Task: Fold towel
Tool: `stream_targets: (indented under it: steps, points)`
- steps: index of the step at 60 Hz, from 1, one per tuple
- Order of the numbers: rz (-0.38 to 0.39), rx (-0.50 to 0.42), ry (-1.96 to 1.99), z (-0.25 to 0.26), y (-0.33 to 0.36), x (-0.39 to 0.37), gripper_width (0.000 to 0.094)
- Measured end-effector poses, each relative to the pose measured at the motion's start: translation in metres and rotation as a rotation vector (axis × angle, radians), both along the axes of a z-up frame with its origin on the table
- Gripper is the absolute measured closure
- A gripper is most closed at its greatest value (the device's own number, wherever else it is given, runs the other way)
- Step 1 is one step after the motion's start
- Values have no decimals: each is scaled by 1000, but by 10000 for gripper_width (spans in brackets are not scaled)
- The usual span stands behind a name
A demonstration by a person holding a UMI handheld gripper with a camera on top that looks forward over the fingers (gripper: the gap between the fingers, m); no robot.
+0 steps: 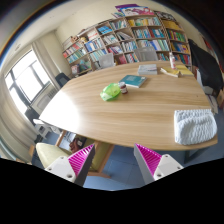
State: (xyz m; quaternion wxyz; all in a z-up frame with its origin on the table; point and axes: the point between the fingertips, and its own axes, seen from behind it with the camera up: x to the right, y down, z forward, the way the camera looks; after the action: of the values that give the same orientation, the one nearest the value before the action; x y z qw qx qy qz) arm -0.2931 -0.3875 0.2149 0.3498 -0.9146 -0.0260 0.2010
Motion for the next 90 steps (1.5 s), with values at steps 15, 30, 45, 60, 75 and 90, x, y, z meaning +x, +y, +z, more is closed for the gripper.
stream_targets:
  steps: [15,30,45,60,75,90]
  points:
    - [-43,-29,-21,-15,16,36,115]
    - [-159,-69,-78,-77,82,147,112]
    - [-193,-155,-254,-196,149,246,115]
    - [-100,-124,-406,-239,167,267,551]
    - [-181,-134,-257,-236,172,280,900]
    - [-171,-101,-127,-184,178,287,922]
